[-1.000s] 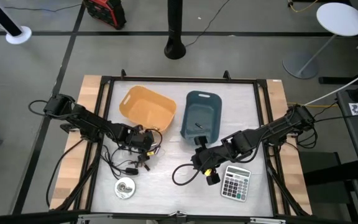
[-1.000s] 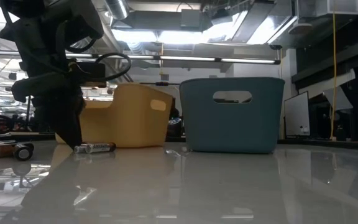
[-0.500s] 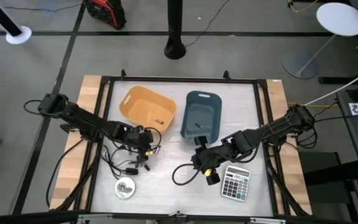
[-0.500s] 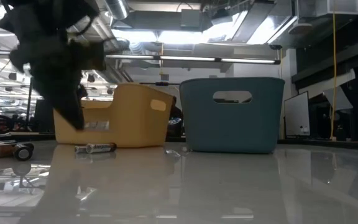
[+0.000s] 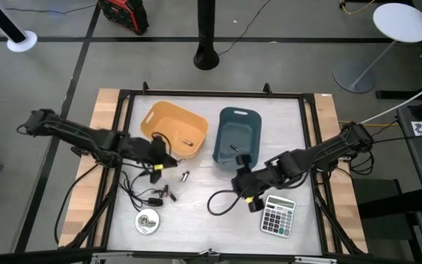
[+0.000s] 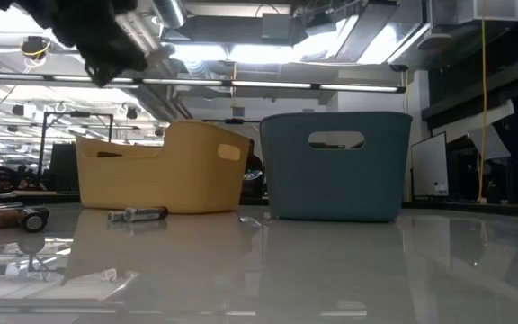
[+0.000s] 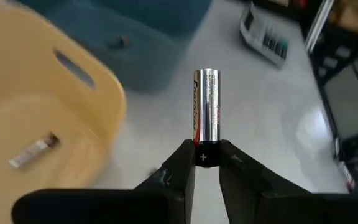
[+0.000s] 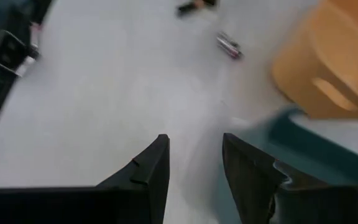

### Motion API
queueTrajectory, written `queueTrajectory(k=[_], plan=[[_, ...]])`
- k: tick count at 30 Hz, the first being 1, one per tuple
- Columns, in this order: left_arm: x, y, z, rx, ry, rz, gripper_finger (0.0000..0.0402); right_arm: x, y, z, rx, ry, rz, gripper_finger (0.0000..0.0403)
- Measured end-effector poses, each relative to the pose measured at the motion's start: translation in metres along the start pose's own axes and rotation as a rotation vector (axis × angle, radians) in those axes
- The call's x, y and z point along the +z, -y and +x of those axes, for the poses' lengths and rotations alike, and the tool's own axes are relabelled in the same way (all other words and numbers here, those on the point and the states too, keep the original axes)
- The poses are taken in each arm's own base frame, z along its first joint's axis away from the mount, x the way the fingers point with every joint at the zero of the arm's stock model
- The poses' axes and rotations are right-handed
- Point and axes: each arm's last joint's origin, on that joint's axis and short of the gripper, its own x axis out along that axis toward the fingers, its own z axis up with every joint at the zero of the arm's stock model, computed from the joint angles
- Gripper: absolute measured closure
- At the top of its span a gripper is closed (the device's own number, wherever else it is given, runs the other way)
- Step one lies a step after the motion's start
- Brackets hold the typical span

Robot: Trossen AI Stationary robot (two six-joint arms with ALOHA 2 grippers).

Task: Sort batteries
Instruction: Put the silver battery into the yellow bin, then put the silver battery into the blue bin

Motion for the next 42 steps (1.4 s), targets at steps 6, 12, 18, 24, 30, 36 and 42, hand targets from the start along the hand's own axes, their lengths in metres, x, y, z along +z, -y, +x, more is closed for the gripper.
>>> queueTrajectory(k=[6, 12, 18, 24, 30, 36, 42], plan=[[0.012, -0.015, -0.026, 0.129, 0.173, -0.008, 0.0348, -0.021, 0.015, -0.047, -0.123, 0.001, 0.025, 0.0258], [0.011, -0.038, -0.032, 0.356, 0.163, 0.001, 0.0348, -0.073, 0.022, -0.056, -0.208, 0.111, 0.164, 0.0258], [0.004, -0.056, -0.028, 0.502, 0.050, 0.009, 0.0347, -0.129, 0.018, -0.028, -0.158, 0.321, 0.308, 0.0258], [0.003, -0.065, -0.021, 0.556, -0.017, 0.051, 0.0335, -0.169, 0.013, -0.003, -0.107, 0.497, 0.360, 0.0258], [0.003, -0.072, -0.012, 0.594, -0.063, 0.048, 0.0280, -0.199, 0.010, 0.017, -0.092, 0.593, 0.389, 0.0258], [0.007, -0.068, -0.007, 0.475, -0.053, 0.050, 0.0241, -0.216, 0.011, 0.023, -0.119, 0.624, 0.406, 0.0258], [0.008, -0.043, 0.003, 0.128, -0.052, 0.054, 0.0238, -0.227, 0.017, 0.005, -0.203, 0.716, 0.408, 0.0258]])
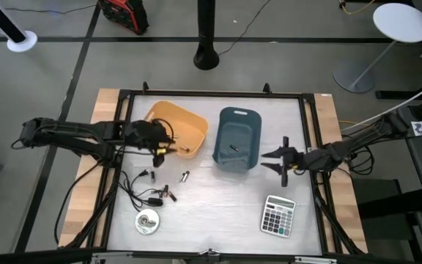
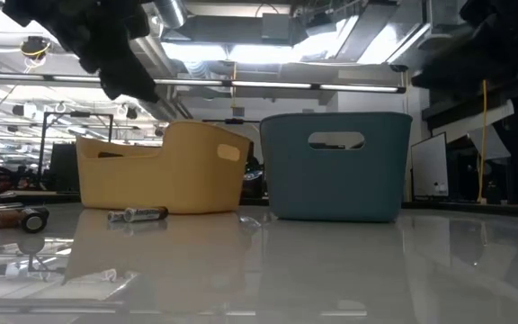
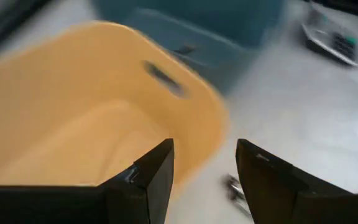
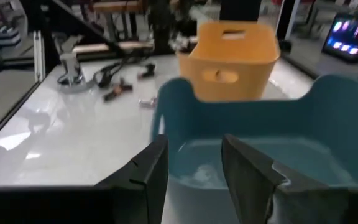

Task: Sort batteries
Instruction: Put the silver battery into the blue bin

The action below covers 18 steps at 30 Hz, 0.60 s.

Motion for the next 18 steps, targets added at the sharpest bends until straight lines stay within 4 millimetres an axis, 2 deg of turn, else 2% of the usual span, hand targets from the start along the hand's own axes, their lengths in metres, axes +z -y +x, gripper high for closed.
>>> queueTrajectory(k=[9, 18], plan=[[-0.024, 0.037, 0.033, -0.076, -0.219, -0.089, 0.0238, -0.001, 0.018, -0.030, 0.000, 0.157, 0.038, 0.0258], [-0.053, 0.049, 0.073, 0.003, -0.416, -0.140, 0.0238, -0.013, 0.024, -0.036, -0.003, 0.141, 0.027, 0.0258]])
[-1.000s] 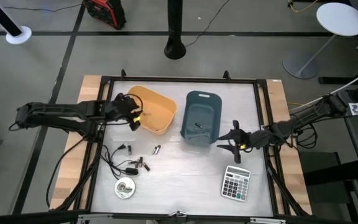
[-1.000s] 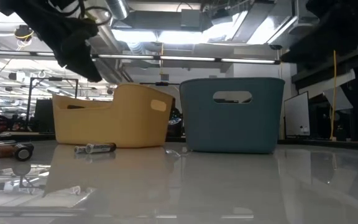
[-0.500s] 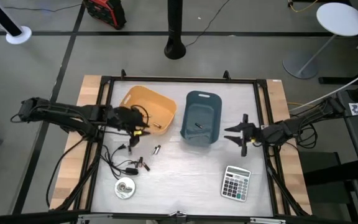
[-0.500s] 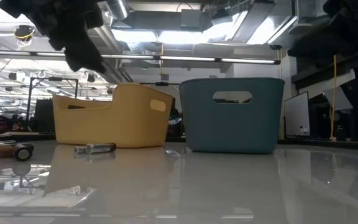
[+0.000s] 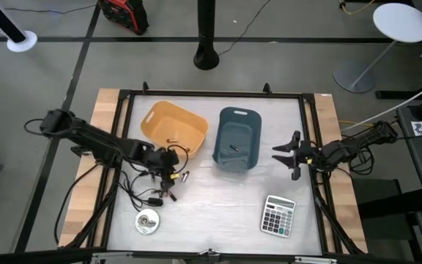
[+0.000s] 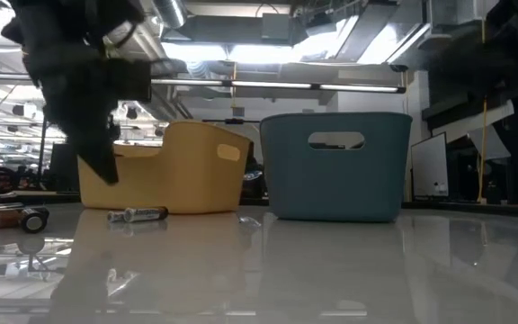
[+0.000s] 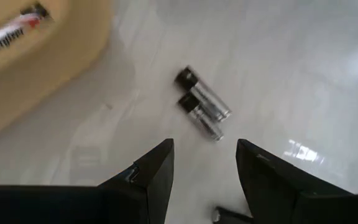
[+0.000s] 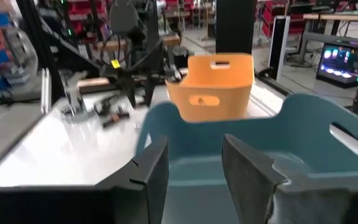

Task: Sort batteries
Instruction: Put the silver battery into the blue bin

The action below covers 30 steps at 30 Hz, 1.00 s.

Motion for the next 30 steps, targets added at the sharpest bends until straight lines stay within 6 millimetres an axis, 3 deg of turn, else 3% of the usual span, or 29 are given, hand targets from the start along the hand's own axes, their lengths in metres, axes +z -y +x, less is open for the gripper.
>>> queueTrajectory(k=[8, 19, 30], plan=[[-0.003, 0.004, 0.027, 0.017, -0.038, 0.015, 0.0237, -0.004, 0.002, 0.000, -0.039, -0.030, -0.016, 0.0258], [0.001, 0.008, 0.031, -0.012, 0.005, 0.011, 0.0237, -0.005, 0.011, -0.014, -0.078, -0.006, -0.008, 0.0258], [-0.008, 0.015, 0.042, 0.001, -0.036, 0.027, 0.0238, -0.009, 0.014, -0.018, -0.072, -0.024, -0.017, 0.0258]])
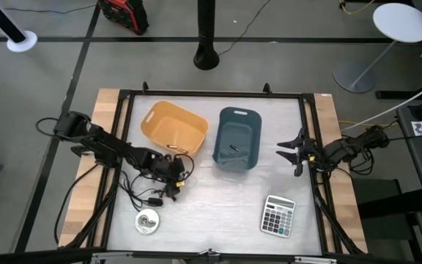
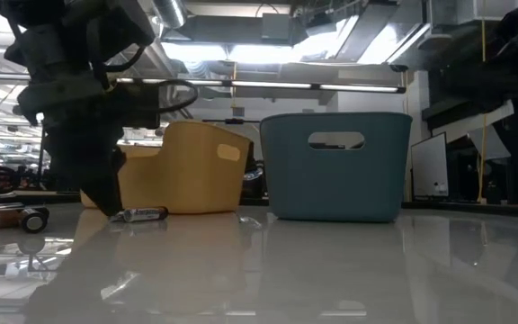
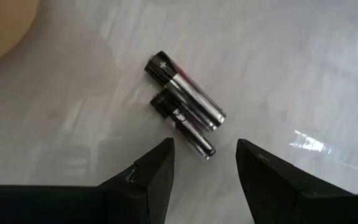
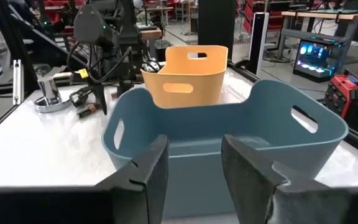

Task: Sort batteries
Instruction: Put the silver battery into the blue bin

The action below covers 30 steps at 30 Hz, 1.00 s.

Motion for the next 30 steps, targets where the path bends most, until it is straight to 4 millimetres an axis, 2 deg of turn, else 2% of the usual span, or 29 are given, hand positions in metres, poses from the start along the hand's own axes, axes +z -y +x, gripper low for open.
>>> queueTrajectory(k=[14, 30], plan=[[-0.0027, -0.0012, 0.0076, 0.107, 0.033, 0.031, 0.0244, -0.0001, -0.0018, 0.0001, 0.057, -0.008, 0.003, 0.0258], [-0.0056, -0.0044, 0.0050, 0.145, 0.009, 0.087, 0.0388, -0.0001, -0.0020, 0.0001, 0.065, -0.008, 0.002, 0.0258]])
